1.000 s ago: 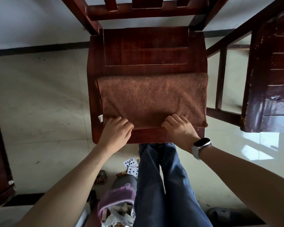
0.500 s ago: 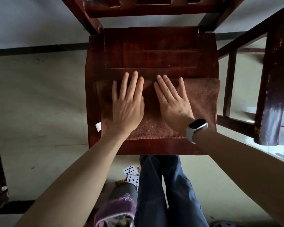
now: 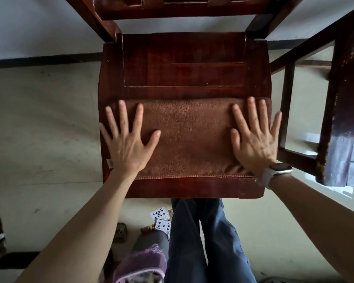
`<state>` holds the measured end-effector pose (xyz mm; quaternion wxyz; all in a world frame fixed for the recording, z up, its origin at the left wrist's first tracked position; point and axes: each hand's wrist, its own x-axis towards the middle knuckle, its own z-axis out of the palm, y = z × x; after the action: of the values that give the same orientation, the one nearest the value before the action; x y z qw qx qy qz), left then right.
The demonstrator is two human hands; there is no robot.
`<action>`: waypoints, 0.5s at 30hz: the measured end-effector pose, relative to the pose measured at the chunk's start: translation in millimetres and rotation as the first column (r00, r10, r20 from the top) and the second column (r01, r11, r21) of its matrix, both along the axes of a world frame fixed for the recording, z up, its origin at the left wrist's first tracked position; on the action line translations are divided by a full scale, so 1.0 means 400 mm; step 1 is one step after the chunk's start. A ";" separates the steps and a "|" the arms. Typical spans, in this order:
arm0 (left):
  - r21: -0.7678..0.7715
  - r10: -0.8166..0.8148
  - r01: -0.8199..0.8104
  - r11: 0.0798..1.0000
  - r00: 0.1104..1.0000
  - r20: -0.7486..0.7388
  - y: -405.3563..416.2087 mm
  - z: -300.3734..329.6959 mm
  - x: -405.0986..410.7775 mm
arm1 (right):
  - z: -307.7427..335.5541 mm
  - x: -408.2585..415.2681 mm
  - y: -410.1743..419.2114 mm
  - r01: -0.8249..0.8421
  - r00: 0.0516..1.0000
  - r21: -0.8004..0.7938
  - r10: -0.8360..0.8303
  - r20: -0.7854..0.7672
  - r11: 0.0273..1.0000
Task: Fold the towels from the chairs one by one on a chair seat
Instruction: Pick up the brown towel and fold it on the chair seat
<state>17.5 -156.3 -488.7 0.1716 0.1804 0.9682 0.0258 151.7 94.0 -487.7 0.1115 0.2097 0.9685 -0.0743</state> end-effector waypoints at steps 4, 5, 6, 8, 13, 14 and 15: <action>-0.022 0.016 -0.015 1.000 0.999 0.043 0.003 0.020 -0.001 | 0.020 0.041 0.046 0.165 0.985 -0.158 -0.156 0.069 0.974; -0.022 0.022 -0.022 1.000 0.999 0.039 0.009 0.026 0.000 | 0.025 0.043 0.054 0.195 0.980 -0.192 -0.185 0.066 0.962; -0.018 0.024 -0.024 1.000 0.999 0.028 0.016 0.033 0.002 | 0.030 0.041 0.064 0.227 0.974 -0.219 -0.220 0.056 0.949; 0.000 0.010 -0.010 1.000 1.000 0.002 0.032 0.049 0.007 | 0.041 0.029 0.086 0.274 0.961 -0.252 -0.277 0.021 0.928; -0.023 -0.170 0.171 0.985 0.985 0.040 0.097 0.069 0.054 | 0.058 -0.013 0.129 0.231 0.963 -0.252 -0.258 -0.079 0.940; -0.018 -0.208 0.209 0.978 0.977 0.056 0.108 0.070 0.076 | 0.060 -0.021 0.138 0.238 0.961 -0.265 -0.266 -0.076 0.934; -0.010 -0.235 0.237 0.971 0.969 0.076 0.117 0.070 0.102 | 0.063 -0.030 0.147 0.249 0.959 -0.284 -0.277 -0.064 0.926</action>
<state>58.4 -109.4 -460.6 0.2112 0.2917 0.9329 0.0028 139.8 152.9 -462.7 0.0782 0.3162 0.9165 -0.2322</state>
